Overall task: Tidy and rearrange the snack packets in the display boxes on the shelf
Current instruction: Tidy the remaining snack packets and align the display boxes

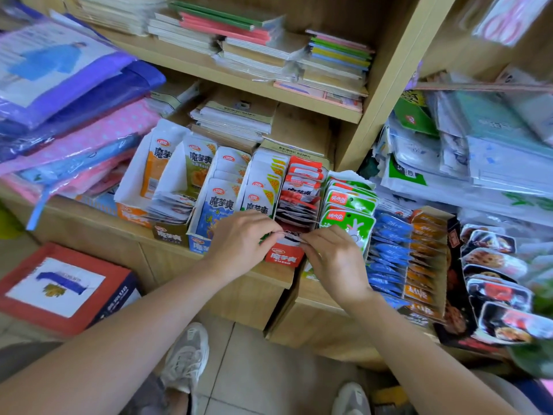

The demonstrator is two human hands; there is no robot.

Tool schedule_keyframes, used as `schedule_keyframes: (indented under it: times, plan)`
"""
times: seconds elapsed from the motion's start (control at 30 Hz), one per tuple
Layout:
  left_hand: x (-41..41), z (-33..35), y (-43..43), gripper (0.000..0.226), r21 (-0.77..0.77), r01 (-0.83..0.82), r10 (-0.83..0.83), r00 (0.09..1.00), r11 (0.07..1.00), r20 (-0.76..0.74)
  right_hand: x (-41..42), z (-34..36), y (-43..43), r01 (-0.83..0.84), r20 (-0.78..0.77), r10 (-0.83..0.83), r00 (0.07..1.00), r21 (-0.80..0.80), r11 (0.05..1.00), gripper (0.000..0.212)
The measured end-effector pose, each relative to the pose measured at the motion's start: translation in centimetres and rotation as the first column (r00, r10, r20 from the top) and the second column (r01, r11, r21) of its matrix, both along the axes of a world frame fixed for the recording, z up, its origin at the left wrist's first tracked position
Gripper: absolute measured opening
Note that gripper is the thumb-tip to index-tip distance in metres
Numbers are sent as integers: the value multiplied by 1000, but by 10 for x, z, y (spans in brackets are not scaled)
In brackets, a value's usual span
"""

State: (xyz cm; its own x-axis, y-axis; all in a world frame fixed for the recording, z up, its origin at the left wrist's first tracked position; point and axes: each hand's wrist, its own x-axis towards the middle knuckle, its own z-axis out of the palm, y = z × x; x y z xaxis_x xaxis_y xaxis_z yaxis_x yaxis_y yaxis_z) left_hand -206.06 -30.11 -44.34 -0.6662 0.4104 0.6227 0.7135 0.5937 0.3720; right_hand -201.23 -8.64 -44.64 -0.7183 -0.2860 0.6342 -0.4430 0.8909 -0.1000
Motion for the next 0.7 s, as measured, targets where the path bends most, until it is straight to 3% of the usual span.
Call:
schedule_keyframes:
  times: [0.17,0.27,0.37,0.47,0.7]
  plan:
    - [-5,0,8,10,-75,-79,76,996,994,-37,2,-7,-5,65,74,-60,996,-70,995,17]
    - [-1,-2,3,10,-13,-23,23,1000,1000,-9,6,-1,-7,16,-21,-18,1000,-48,999,18]
    - [4,-6,0,20,55,35,-31,997,998,-71,9,-1,-12,-83,-118,82,990,-3,997,15]
    - [4,-13,0,19,-49,76,-82,986,996,-147,4,-10,-15,-68,-74,71,995,54,996,26]
    - [3,-13,2,21,-273,-51,-13,973,961,-228,5,-10,-29,99,37,-107,994,167,981,24]
